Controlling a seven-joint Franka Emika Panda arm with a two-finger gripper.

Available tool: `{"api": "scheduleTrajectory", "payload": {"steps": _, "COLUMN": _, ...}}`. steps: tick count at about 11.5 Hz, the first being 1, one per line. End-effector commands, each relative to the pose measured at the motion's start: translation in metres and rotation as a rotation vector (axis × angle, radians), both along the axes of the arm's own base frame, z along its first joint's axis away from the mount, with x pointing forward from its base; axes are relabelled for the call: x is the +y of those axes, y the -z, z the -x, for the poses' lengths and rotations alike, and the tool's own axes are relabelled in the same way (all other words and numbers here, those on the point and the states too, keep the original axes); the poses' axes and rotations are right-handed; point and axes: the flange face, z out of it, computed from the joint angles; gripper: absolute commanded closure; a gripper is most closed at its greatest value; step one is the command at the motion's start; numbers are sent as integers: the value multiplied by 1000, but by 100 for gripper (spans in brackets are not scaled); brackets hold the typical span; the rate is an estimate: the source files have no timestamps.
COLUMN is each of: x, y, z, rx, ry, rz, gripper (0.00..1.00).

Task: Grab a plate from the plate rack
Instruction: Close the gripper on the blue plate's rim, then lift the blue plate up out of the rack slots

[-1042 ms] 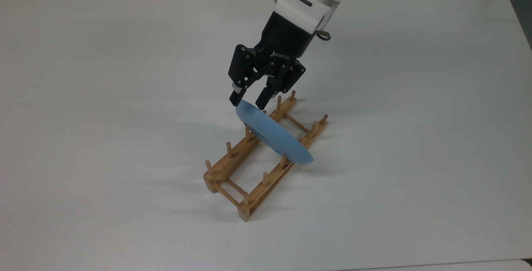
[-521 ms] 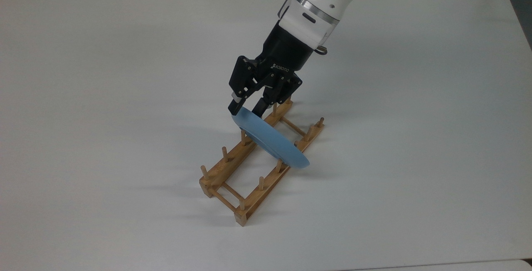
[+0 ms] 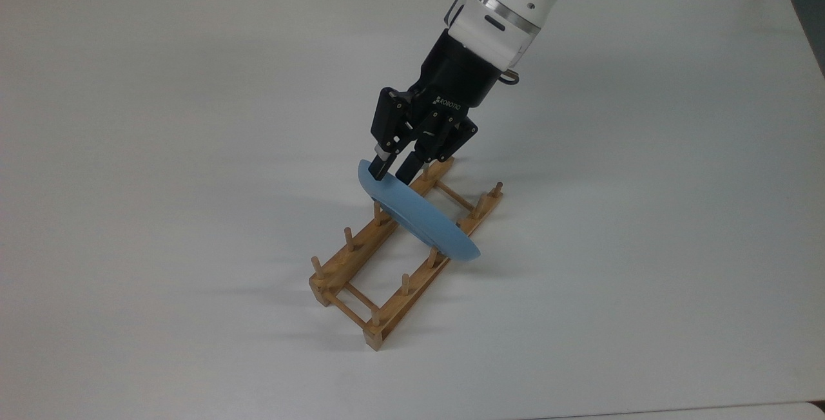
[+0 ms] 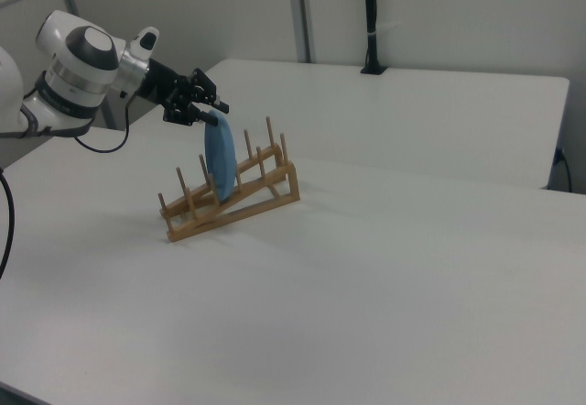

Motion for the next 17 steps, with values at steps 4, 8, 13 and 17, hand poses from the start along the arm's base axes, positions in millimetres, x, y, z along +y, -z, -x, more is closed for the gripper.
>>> {"api": "scheduleTrajectory", "payload": {"steps": 4, "x": 2, "y": 14, "z": -4, "rx": -5, "ry": -11, "rz": 33, "gripper": 81}}
{"api": "scheduleTrajectory", "payload": {"steps": 8, "x": 3, "y": 19, "z": -5, "rx": 2, "ry": -13, "rz": 35, "gripper": 81}}
{"api": "scheduleTrajectory", "payload": {"steps": 13, "x": 1, "y": -23, "z": 4, "rx": -54, "ry": -16, "rz": 19, "gripper": 93}}
{"api": "scheduleTrajectory", "payload": {"steps": 17, "x": -10, "y": -79, "z": 16, "rx": -114, "ry": -24, "rz": 3, "gripper": 93}}
